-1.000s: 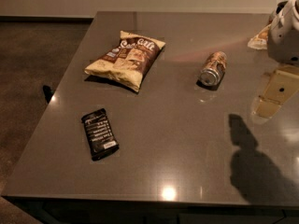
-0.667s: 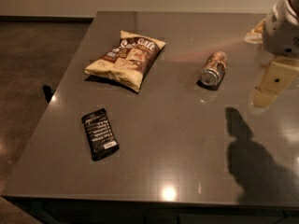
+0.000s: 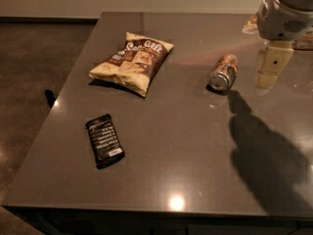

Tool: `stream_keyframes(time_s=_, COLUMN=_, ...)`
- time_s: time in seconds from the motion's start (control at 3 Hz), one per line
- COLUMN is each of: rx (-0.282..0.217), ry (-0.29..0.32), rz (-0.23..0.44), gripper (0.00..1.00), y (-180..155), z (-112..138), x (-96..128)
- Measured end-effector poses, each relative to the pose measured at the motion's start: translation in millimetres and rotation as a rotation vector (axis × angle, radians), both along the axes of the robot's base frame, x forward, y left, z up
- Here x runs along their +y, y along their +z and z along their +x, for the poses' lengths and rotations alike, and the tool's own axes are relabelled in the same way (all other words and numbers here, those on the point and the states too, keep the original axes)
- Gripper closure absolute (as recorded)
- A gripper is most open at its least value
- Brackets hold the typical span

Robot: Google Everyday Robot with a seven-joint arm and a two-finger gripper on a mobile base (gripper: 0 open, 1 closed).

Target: Place orange can upright

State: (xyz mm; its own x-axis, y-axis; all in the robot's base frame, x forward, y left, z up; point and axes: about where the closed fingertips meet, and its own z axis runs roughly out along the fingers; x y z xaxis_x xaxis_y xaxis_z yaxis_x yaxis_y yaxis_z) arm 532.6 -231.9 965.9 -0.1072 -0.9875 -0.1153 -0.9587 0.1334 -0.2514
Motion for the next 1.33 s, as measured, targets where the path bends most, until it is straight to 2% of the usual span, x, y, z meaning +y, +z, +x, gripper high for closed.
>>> stream_keyframes(time_s=0.67, rx=-0.002, ry=0.183, rz=-0.024, gripper=0.00, y=-24.8, z=62.5, x=-12.7)
stream_keyframes(time_s=1.33, rx=0.001, ry=0.477, rz=-0.036, gripper=0.00, y=-54.8, z=99.5, x=-8.0)
